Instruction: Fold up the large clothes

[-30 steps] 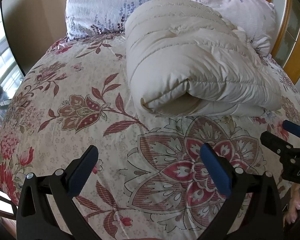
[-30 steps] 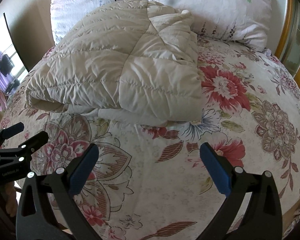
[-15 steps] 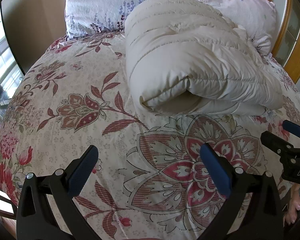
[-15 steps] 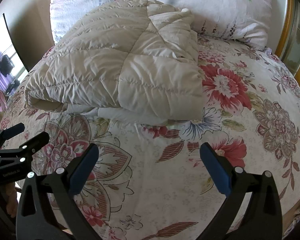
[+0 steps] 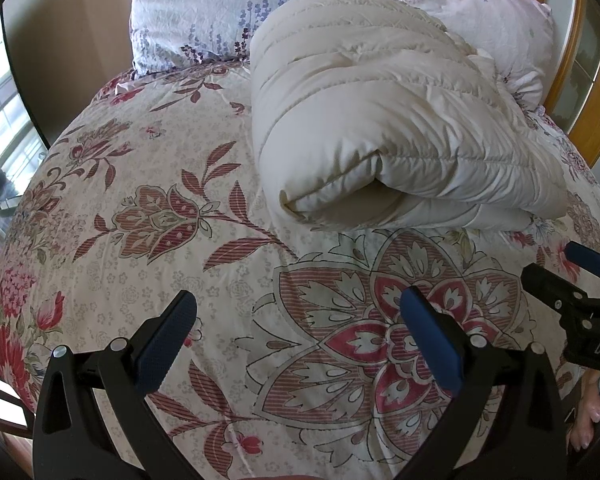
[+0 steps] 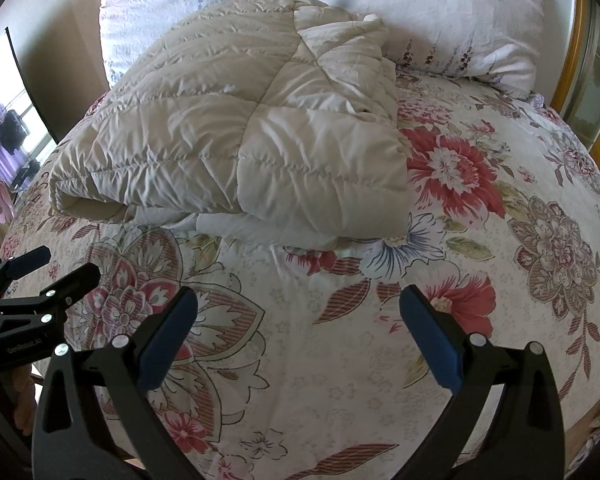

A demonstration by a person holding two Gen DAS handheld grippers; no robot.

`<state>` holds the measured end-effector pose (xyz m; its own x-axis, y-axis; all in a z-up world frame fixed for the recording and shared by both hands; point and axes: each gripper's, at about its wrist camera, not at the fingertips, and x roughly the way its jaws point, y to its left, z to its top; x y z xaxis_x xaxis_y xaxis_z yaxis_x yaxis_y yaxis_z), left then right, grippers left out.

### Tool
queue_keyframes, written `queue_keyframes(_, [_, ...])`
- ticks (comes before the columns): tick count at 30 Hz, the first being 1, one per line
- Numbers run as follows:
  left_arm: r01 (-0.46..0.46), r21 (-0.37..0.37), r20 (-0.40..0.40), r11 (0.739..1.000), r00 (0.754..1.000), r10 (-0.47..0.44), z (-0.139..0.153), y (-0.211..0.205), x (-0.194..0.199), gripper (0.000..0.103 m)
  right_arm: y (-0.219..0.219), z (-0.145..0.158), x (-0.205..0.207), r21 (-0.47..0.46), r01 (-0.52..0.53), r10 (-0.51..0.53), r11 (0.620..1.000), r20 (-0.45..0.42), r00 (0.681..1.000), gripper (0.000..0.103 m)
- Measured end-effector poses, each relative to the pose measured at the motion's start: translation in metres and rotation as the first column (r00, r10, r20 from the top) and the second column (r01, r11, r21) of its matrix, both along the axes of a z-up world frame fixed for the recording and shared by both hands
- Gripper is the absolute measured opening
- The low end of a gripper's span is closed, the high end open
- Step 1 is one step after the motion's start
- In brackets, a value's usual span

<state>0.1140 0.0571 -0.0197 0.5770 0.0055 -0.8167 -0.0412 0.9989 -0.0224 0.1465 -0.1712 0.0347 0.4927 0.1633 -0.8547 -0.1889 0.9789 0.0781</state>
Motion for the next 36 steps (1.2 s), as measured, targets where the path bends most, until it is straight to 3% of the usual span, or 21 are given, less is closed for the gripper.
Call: queue_keyframes(36, [0.004,-0.007,-0.011,1.000,1.000,-0.004,-0.0053,0.0013,0.0015,0.102,0.0014,-0.0055,-0.0003,0.009,-0.004,0.004,1.000,-0.019,1.000,0.101])
